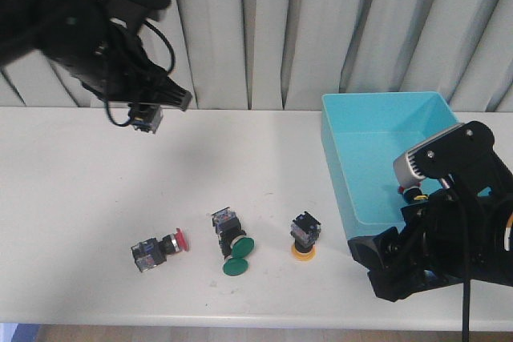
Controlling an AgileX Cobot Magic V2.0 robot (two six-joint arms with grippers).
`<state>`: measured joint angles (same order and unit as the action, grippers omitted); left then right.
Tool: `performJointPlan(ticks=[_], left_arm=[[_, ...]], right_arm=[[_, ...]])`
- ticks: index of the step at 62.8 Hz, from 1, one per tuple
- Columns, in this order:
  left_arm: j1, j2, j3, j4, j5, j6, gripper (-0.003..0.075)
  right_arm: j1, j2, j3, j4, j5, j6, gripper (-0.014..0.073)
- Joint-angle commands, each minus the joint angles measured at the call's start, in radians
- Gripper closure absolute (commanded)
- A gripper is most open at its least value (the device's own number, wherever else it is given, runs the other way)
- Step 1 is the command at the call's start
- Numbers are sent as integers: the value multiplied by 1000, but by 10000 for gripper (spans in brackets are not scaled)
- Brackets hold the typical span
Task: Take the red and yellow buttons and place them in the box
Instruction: 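Lift the yellow button with the left gripper, then carry the yellow button with the left gripper toward the box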
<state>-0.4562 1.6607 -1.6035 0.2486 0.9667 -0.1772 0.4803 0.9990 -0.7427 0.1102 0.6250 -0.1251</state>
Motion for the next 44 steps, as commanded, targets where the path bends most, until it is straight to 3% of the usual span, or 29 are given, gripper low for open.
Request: performJointPlan(ticks=[1,12,22,29,44], left_arm=[[-3,-138,81,-25,-96,1,514],[-3,-336,432,-198,-385,27,514],[-3,-433,701,-495,-605,233,514],[-3,-426,785,-675,-659,377,514],[-18,-363,784,-970,-608,621,514]], right_arm=[[2,-14,-25,-2,-58,-12,35],[2,-14,-25,-2,-58,-12,35],[2,-14,-25,-2,-58,-12,35],[2,-14,-25,-2,-58,-12,35],[2,-14,-25,-2,-58,-12,35]])
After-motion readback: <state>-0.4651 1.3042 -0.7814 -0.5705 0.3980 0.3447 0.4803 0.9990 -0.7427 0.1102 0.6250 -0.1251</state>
